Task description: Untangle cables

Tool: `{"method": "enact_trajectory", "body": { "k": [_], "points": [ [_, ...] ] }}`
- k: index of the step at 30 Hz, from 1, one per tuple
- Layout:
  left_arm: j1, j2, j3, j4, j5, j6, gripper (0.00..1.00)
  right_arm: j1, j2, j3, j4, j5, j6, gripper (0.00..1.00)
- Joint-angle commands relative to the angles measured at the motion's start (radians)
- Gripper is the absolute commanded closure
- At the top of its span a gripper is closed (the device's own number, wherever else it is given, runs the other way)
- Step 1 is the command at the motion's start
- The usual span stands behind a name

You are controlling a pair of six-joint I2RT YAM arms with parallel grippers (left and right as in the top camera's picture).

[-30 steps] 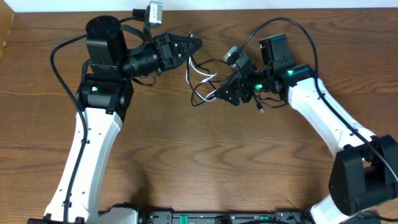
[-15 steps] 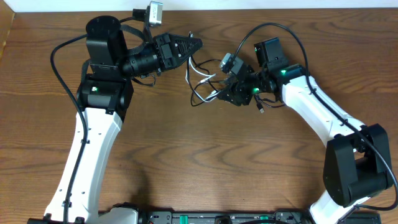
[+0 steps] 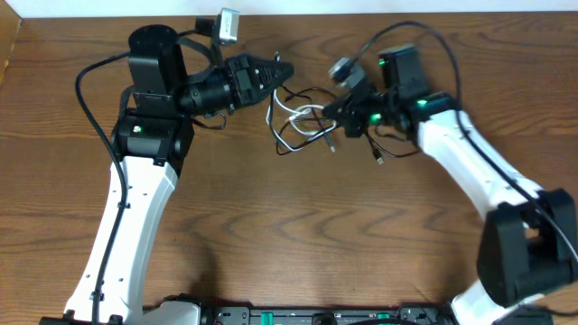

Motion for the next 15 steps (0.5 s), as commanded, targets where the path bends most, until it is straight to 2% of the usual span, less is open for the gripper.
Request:
{"method": "enact_trajectory", "body": {
  "k": [1, 6, 9, 11, 13, 14, 15],
  "points": [
    [0.002, -0.019, 0.012, -0.074, -0.069, 0.1, 0.93, -0.084, -0.143, 0.005, 0.015, -0.058, 0.27, 0.99],
    [0.002, -0.019, 0.012, -0.129, -0.126, 0.14, 0.93, -0.24, -0.229, 0.004, -0.015, -0.05, 0.483, 0.99],
    [0.002, -0.019, 0.012, -0.129, -0.126, 0.145, 0.92, -0.316, -0.218, 0.003, -0.095, 0.033, 0.563, 0.99],
    [0.002, -0.019, 0.012, -0.129, -0.126, 0.145, 0.93, -0.333, -0.203, 0.003, -0.14, 0.081, 0.549, 0.99],
    [0.002, -0.019, 0.012, -0.129, -0.126, 0.144, 0.93, -0.322, -0.172, 0.003, -0.162, 0.032, 0.414, 0.96],
    [0.002, -0.019, 0.012, -0.129, -0.126, 0.144, 0.93, -0.299, -0.15, 0.003, -0.166, -0.032, 0.301, 0.8],
    [0.002, -0.019, 0.012, -0.129, -0.126, 0.144, 0.93, -0.285, -0.136, 0.003, -0.172, -0.057, 0.253, 0.75]
  ]
}}
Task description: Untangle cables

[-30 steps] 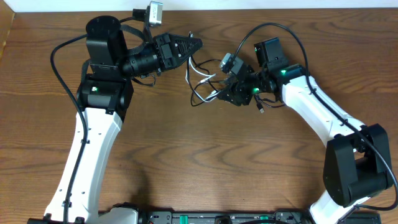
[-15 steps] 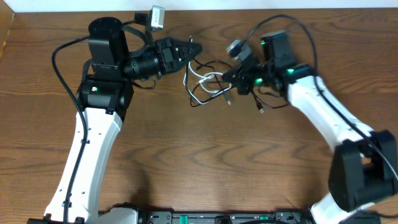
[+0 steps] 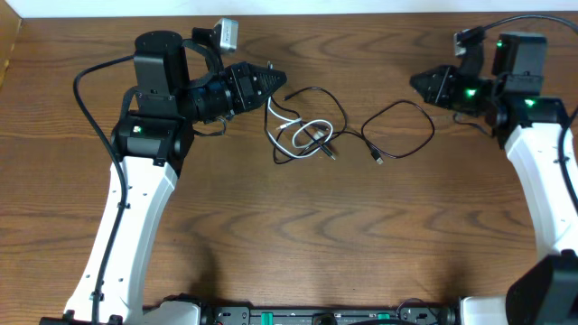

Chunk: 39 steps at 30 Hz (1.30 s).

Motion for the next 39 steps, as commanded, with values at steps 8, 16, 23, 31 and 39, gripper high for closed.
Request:
{"method": "enact_trajectory", "body": {
  "k": [8, 16, 23, 31, 39],
  "points": [
    [0.002, -0.018, 0.012, 0.005, -0.003, 0.024, 0.93, 0.233, 0.219, 0.001, 0.007, -0.102, -0.42, 0.37],
    [0.002, -0.018, 0.012, 0.006, -0.003, 0.009, 0.93, 0.367, 0.349, 0.001, 0.126, 0.166, -0.366, 0.37],
    [0.002, -0.02, 0.012, 0.039, 0.036, -0.064, 0.92, 0.399, 0.407, 0.001, 0.285, 0.38, -0.129, 0.42],
    [0.014, -0.035, 0.012, 0.27, 0.172, -0.263, 0.92, 0.365, 0.449, 0.001, 0.201, 0.702, 0.16, 0.46],
    [0.145, -0.103, 0.012, 0.354, 0.176, -0.307, 0.93, 0.28, 0.449, 0.0, 0.066, 0.723, 0.161, 0.48]
  ]
}}
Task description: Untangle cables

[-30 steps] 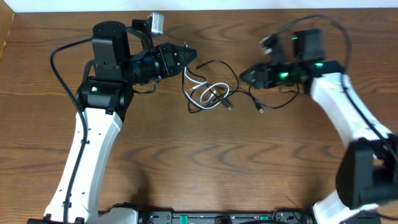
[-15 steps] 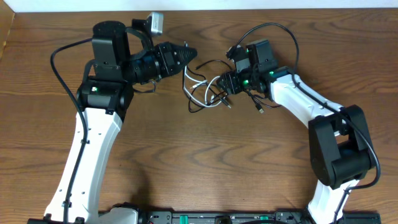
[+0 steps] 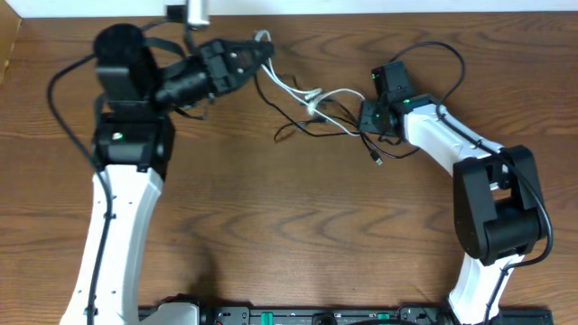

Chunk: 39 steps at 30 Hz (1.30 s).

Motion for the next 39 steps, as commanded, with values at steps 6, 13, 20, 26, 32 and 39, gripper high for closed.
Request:
{"method": "enact_trajectory", "body": {
  "k": [6, 13, 20, 26, 32, 39],
  "points": [
    [0.105, -0.073, 0.015, 0.016, 0.064, -0.025, 0.93, -0.103, 0.021, 0.0, -0.1, 0.06, 0.023, 0.48],
    [0.104, -0.071, 0.015, 0.016, 0.064, -0.024, 0.93, -0.163, 0.011, 0.005, -0.115, -0.126, -0.104, 0.44],
    [0.104, -0.07, 0.015, 0.016, 0.064, -0.006, 0.93, -0.236, -0.125, 0.037, -0.132, -0.513, -0.302, 0.31],
    [0.088, -0.068, 0.014, 0.014, 0.064, 0.002, 0.93, -0.249, -0.348, 0.037, -0.061, -0.805, -0.426, 0.2],
    [0.088, -0.051, 0.014, -0.055, 0.06, 0.007, 0.92, -0.246, -0.476, 0.037, -0.083, -0.577, -0.33, 0.12],
    [0.088, -0.021, 0.014, -0.082, 0.06, 0.015, 0.93, -0.247, -0.473, 0.034, -0.22, -0.149, -0.105, 0.07]
  ]
}}
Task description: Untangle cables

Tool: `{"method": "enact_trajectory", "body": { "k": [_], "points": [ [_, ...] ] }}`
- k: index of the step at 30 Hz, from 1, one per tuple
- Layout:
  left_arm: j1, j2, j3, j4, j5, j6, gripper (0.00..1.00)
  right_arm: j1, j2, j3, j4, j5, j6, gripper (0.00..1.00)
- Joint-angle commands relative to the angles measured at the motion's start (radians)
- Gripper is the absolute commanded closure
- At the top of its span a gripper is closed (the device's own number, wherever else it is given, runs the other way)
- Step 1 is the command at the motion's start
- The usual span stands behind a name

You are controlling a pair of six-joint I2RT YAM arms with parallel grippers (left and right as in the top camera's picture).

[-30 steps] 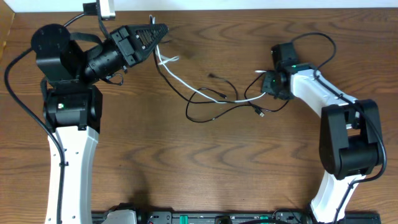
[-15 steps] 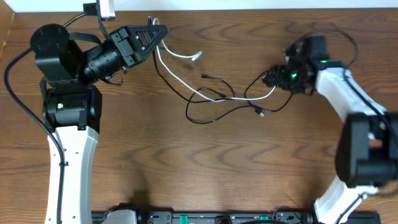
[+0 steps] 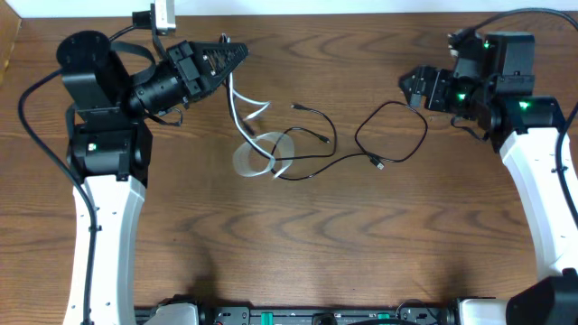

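Observation:
My left gripper [image 3: 229, 54] is at the far left of the table, shut on one end of the white cable [image 3: 237, 113]. The white cable hangs down from it into a loop [image 3: 256, 155] on the table. The black cable [image 3: 318, 162] crosses that loop, runs right and forms a wide loop [image 3: 423, 135] with its plug [image 3: 380, 163] lying loose. My right gripper [image 3: 405, 86] hovers at the far right, just above the top of that wide loop. Its fingers are too dark to tell open from shut, and nothing shows between them.
The brown wooden table [image 3: 298, 253] carries only the two cables. The white wall edge [image 3: 316, 7] runs along the far side. Each arm's own black supply cable arcs beside it, on the left [image 3: 27, 99] and on the right [image 3: 506, 16].
My left gripper has swung further left with the white cable, whose loop now lies lower on the table. My right gripper has gone from the tangle's middle back to the far right.
Both grippers first met at the tangle in the middle. Then the right one was far right while the left stayed at the cables. Then the left held the white cable pulled up-left while the right reached into the tangle. Now the cables lie more spread out.

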Motion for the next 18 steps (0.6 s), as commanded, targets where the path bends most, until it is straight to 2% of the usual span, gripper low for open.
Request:
{"method": "enact_trajectory", "body": {
  "k": [1, 4, 5, 8, 14, 18],
  "points": [
    [-0.002, 0.018, 0.014, -0.002, 0.009, 0.035, 0.93, 0.005, 0.009, 0.001, -0.005, 0.121, 0.032, 0.08],
    [-0.008, 0.031, 0.014, -0.029, -0.016, 0.035, 0.93, 0.026, 0.009, 0.001, 0.016, -0.057, -0.118, 0.16],
    [-0.02, 0.034, 0.014, -0.077, -0.053, 0.035, 0.93, 0.051, 0.009, 0.001, 0.03, -0.153, -0.174, 0.17],
    [-0.056, 0.037, 0.013, -0.166, -0.132, 0.064, 0.93, 0.11, 0.009, 0.001, 0.06, -0.267, -0.226, 0.16],
    [-0.123, 0.038, 0.013, -0.264, -0.294, 0.09, 0.92, 0.204, 0.009, 0.001, 0.082, -0.316, -0.229, 0.16],
    [-0.146, 0.038, 0.013, -0.31, -0.394, 0.158, 0.93, 0.222, 0.009, 0.001, 0.077, -0.288, -0.183, 0.19]
  ]
}}
